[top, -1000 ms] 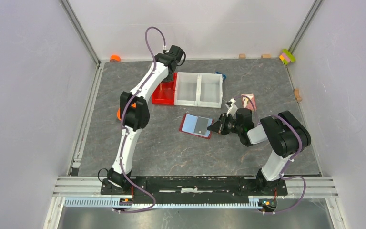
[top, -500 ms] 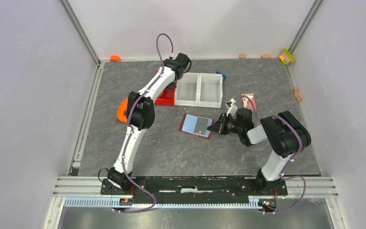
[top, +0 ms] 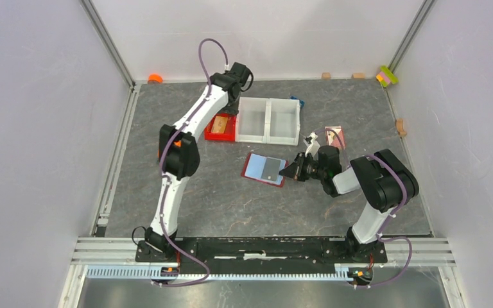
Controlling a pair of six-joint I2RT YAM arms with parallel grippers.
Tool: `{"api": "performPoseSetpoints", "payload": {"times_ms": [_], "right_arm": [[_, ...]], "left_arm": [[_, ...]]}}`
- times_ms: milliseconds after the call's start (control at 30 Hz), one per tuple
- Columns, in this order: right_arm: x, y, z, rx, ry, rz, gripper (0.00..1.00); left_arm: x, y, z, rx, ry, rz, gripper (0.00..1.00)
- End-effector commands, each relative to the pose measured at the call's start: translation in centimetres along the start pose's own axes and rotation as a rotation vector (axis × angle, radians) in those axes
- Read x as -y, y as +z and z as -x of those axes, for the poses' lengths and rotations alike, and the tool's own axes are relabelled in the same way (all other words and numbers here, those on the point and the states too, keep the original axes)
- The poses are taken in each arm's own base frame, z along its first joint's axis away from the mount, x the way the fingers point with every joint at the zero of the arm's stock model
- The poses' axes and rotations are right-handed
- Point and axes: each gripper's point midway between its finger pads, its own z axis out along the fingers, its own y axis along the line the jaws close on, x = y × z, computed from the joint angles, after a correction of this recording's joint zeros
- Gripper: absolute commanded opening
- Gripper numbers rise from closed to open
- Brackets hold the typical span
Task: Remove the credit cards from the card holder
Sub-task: Place the credit card in the storage box, then remove the credit card from the card holder.
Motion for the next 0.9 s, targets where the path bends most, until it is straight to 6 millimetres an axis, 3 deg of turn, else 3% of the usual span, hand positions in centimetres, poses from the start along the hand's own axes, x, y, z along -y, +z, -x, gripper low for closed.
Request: {"api": "performPoseSetpoints", "payload": {"times_ms": [0, 167, 367, 600, 867], "right_arm": [[0.3, 0.1, 0.4, 0.012, -0.037, -0.015, 0.0], [0.1, 0.1, 0.4, 0.01, -0.046, -0.007, 0.01], [-1.0, 0.6, 0.3, -0.021, -0.083, 0.034, 0.02], [-1.3, 0.6, 0.5, -0.032, -0.133, 0.021, 0.03], [-2.3, 0.4, 0.8, -0.048, -0.177, 0.051, 0.09]], "left_arm": [[-0.7, -7.8, 1.9, 0.134, -0.135, -0.137, 0.43], [0.1, -12.0, -1.9, 0.195, -0.199, -0.295, 0.44], [4.6, -14.8, -8.5, 0.226, -0.224, -0.637, 0.44], [7.7, -12.3, -14.4, 0.228, -0.222, -0.802, 0.42], [11.3, -9.7, -15.8, 0.203, -0.153, -0.917, 0.41]]}}
